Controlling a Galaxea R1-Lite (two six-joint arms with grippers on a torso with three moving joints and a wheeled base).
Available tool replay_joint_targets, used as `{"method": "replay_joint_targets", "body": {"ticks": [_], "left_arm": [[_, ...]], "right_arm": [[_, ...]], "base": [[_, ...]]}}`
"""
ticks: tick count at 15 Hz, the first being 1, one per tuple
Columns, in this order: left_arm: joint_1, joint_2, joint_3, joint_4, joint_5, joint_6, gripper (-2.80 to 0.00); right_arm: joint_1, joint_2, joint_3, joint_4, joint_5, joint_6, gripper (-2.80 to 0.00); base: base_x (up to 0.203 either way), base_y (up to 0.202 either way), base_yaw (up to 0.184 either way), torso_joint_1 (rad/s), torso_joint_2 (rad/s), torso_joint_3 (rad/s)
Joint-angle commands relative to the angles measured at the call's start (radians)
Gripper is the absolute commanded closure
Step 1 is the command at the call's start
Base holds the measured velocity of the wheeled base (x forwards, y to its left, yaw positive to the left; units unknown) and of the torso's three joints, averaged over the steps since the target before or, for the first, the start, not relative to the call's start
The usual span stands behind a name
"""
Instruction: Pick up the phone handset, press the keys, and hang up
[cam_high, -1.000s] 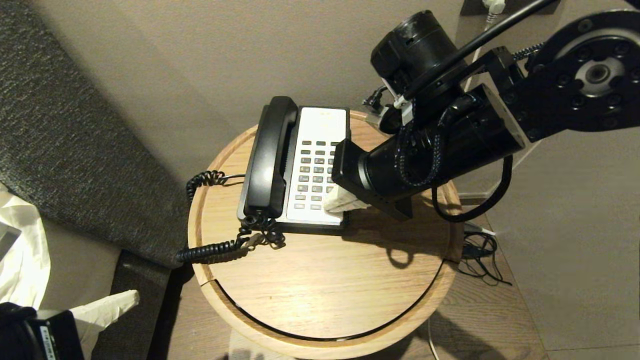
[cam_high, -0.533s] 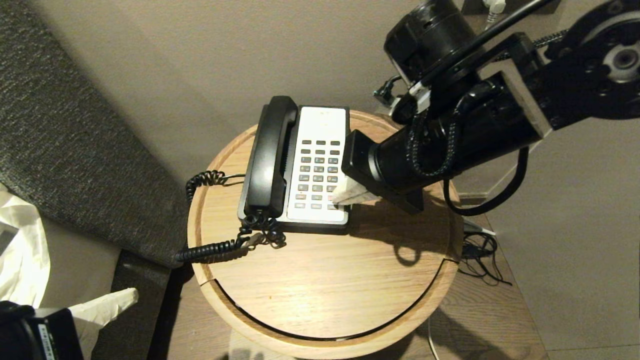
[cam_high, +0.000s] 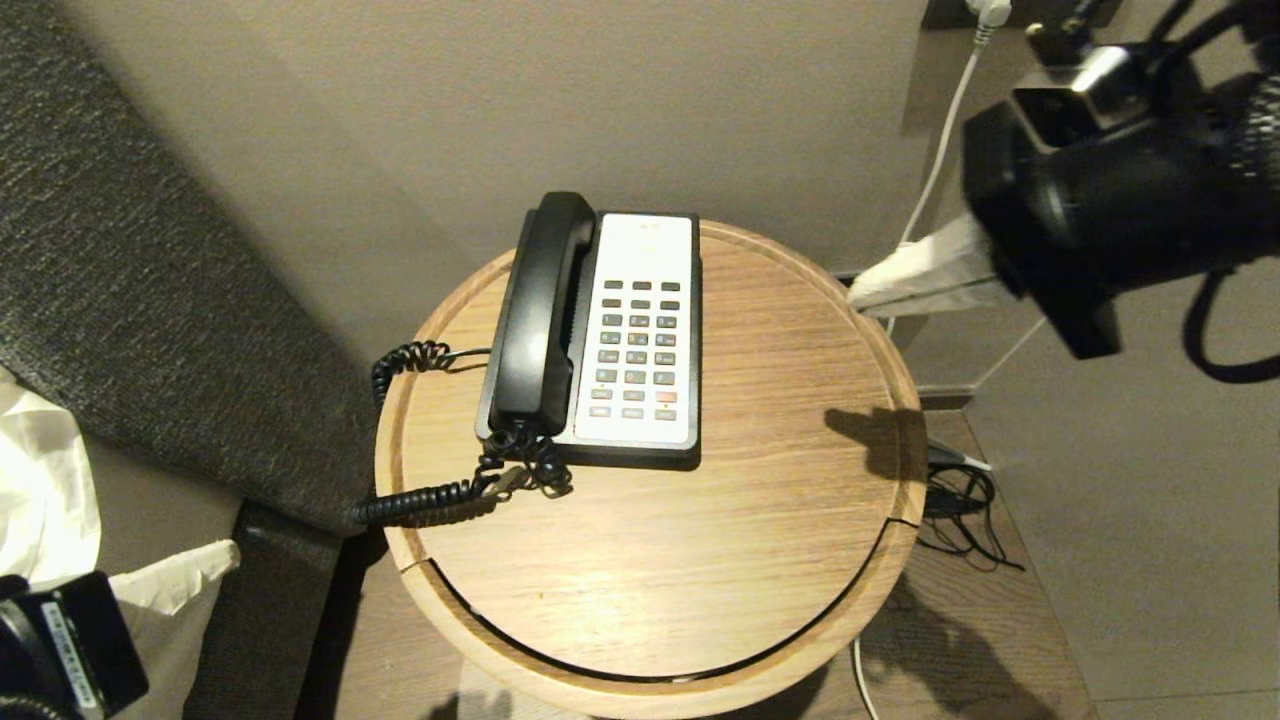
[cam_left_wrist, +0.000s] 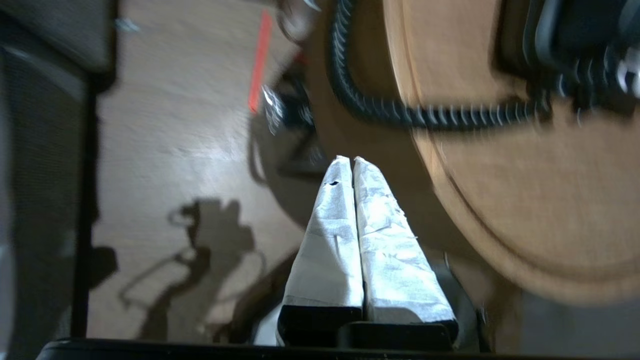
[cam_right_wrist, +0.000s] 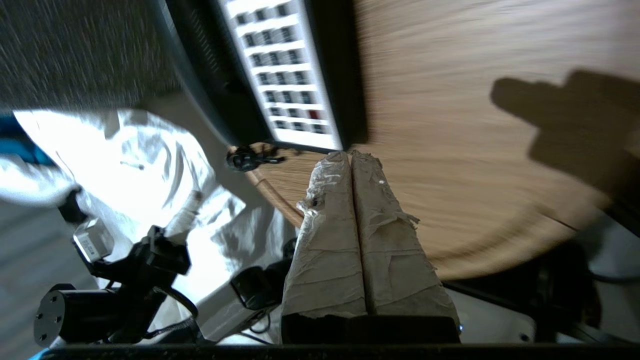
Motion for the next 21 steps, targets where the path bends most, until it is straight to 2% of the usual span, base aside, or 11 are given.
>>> {"method": "replay_joint_targets", "body": {"ticks": [1,4,7,8,11,12,14,15,17,19,21], "left_arm": [[0.067,-0.040,0.021,-0.023,0.014,-0.002,0.00],[0.143,-0.187,0.134,-0.075,0.018,0.019,0.00],[0.295,-0.359,0.211,-0.060,0.005,0.070,0.00],[0.312,-0.419,0.226,-0.039,-0.005,0.088,0.00],[0.348,-0.564,0.238,0.137,-0.015,0.127,0.00],[0.354,-0.567,0.225,0.148,0.030,0.130,0.00],[0.379,-0.566,0.187,0.159,0.047,0.130,0.00],[0.425,-0.567,0.181,0.163,0.045,0.134,0.00],[0.509,-0.610,0.212,0.168,0.003,0.154,0.00],[0.528,-0.671,0.275,0.168,-0.072,0.170,0.00],[0.529,-0.671,0.282,0.166,-0.142,0.181,0.00]], "right_arm": [[-0.110,-0.242,0.146,0.001,0.003,0.008,0.00],[-0.262,-0.521,0.358,-0.004,0.021,0.044,0.00],[-0.401,-0.800,0.560,0.000,0.065,0.113,0.00],[-0.439,-0.876,0.605,0.007,0.081,0.136,0.00],[-0.520,-1.052,0.698,0.076,0.108,0.179,0.00],[-0.540,-1.087,0.713,0.103,0.113,0.200,0.00],[-0.569,-1.110,0.720,0.122,0.116,0.251,0.00],[-0.580,-1.113,0.720,0.122,0.117,0.253,0.00],[-0.591,-1.125,0.722,0.128,0.117,0.254,0.00],[-0.590,-1.161,0.736,0.150,0.116,0.252,0.00],[-0.592,-1.221,0.771,0.164,0.116,0.251,0.00]], "base": [[0.000,0.000,0.000,0.000,0.00,0.000],[0.000,0.000,0.000,0.000,0.00,0.000],[0.000,0.000,0.000,0.000,0.00,0.000],[0.000,0.000,0.000,0.000,0.00,0.000],[0.000,0.000,0.000,0.000,0.00,0.000],[0.000,0.000,0.000,0.000,0.00,0.000],[0.000,0.000,0.000,0.000,0.00,0.000],[0.000,0.000,0.000,0.000,0.00,0.000],[0.000,0.000,0.000,0.000,0.00,0.000],[0.000,0.000,0.000,0.000,0.00,0.000],[0.000,0.000,0.000,0.000,0.00,0.000]]}}
